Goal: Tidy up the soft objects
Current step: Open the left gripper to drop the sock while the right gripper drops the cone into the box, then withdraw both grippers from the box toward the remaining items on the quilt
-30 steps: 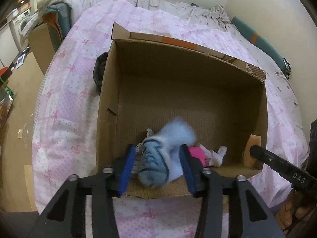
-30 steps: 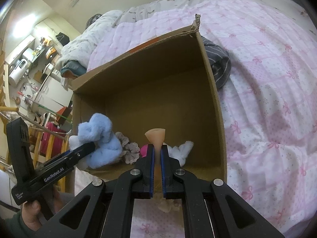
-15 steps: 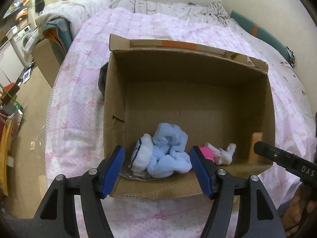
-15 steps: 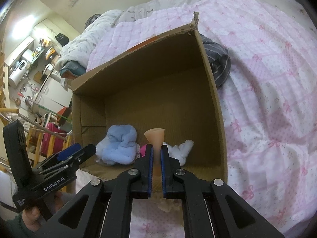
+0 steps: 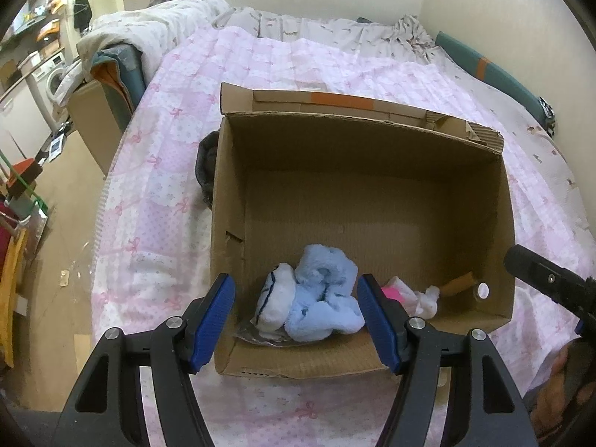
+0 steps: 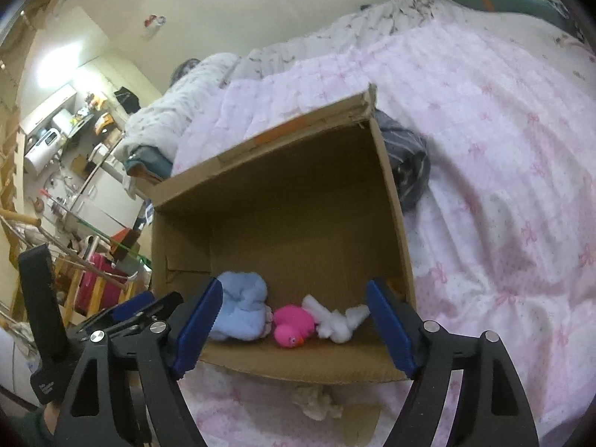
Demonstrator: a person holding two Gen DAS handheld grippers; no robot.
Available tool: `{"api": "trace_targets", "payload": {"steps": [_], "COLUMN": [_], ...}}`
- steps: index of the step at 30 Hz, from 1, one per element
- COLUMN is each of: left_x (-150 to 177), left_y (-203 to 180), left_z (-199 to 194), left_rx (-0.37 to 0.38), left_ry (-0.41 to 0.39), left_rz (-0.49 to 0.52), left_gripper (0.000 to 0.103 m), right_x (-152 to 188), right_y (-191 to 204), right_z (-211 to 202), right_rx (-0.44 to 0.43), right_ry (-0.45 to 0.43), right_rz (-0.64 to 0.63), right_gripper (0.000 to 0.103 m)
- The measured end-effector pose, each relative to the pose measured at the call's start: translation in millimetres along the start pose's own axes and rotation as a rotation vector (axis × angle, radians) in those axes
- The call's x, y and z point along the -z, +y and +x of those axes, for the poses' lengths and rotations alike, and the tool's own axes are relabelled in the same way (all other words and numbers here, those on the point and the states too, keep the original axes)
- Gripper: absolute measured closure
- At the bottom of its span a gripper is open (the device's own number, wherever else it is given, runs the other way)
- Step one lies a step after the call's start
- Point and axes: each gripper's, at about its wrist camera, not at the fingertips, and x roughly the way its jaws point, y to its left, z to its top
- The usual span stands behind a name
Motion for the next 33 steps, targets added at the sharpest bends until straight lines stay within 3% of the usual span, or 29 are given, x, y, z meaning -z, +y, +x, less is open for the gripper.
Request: {"api": "trace_targets", "payload": {"steps": [17, 33], "left_x": [18, 52], "left_y": [5, 8], "left_z": [-32, -48], "left_rx": [-0.025, -0.045], "left_ry": [-0.037, -0.023], "left_rz": [0.03, 0.04], "left_gripper": [0.038, 0.038], "right_x": [12, 41], "right_y": [-10, -9], "right_z": [-8, -31], "right_rx": [0.059, 0.125], "right_ry": [0.038, 0.062], "right_rz": [0.046, -0.003], "right_gripper": [0.018, 0.018]}}
